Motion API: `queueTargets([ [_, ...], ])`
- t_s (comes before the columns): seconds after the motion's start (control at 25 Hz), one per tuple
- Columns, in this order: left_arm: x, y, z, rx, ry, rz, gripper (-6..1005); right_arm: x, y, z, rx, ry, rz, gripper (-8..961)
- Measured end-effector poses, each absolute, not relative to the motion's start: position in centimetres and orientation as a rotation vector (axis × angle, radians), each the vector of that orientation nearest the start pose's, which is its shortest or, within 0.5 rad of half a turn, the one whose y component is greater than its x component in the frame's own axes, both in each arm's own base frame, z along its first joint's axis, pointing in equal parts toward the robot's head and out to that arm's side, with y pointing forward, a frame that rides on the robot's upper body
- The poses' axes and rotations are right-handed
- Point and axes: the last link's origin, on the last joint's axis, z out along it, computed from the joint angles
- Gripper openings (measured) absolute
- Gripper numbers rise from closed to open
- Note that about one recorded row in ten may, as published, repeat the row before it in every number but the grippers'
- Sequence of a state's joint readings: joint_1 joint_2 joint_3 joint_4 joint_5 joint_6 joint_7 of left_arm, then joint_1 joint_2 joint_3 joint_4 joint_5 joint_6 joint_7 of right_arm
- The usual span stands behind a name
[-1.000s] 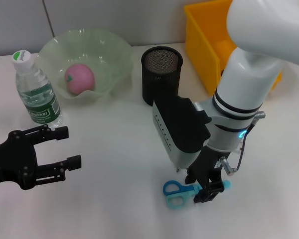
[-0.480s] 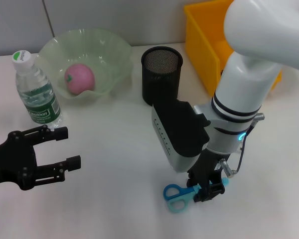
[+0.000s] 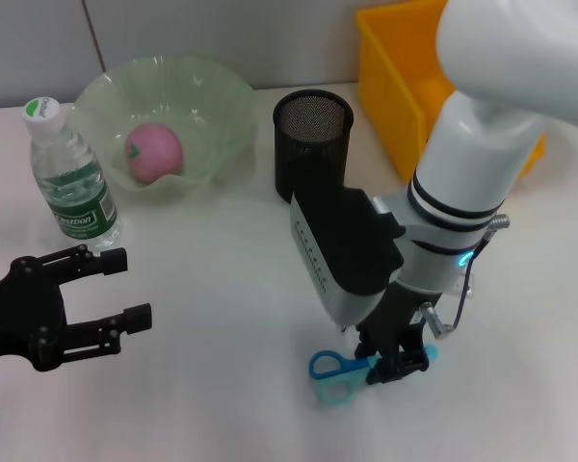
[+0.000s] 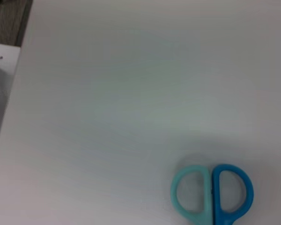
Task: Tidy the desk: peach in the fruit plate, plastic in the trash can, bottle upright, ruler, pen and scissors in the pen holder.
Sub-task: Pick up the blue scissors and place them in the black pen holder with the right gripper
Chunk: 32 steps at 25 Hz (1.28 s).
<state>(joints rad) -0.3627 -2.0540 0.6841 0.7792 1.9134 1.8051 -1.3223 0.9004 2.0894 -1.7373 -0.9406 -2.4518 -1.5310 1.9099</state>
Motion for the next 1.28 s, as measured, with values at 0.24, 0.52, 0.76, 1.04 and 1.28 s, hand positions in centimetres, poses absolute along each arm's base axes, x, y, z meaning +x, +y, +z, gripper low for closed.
queueTargets([
  [0.24, -28.2, 27.6, 3.8, -2.758, -0.515, -0.839, 799, 13.1, 34.2, -6.4, -3.191, -0.152, -0.761, 236],
  [0.52, -28.4, 27.1, 3.9, -2.761, -0.522, -0.844, 799, 12.3, 35.2, -2.1, -3.162, 0.005, -0.292, 241],
  [0.76, -28.4, 27.0, 4.0, -2.767, -0.516, -0.848, 799, 12.8, 36.2, 1.2, -3.042, 0.133, 0.088, 246],
  [1.04, -28.4, 26.9, 3.9, -2.772, -0.485, -0.847, 799, 15.5, 39.7, 2.7, -2.652, 0.329, 0.546, 251],
  [1.28, -28.3, 26.9, 3.9, -2.777, -0.483, -0.848, 799, 16.6, 41.2, 2.5, -2.483, 0.401, 0.741, 255],
])
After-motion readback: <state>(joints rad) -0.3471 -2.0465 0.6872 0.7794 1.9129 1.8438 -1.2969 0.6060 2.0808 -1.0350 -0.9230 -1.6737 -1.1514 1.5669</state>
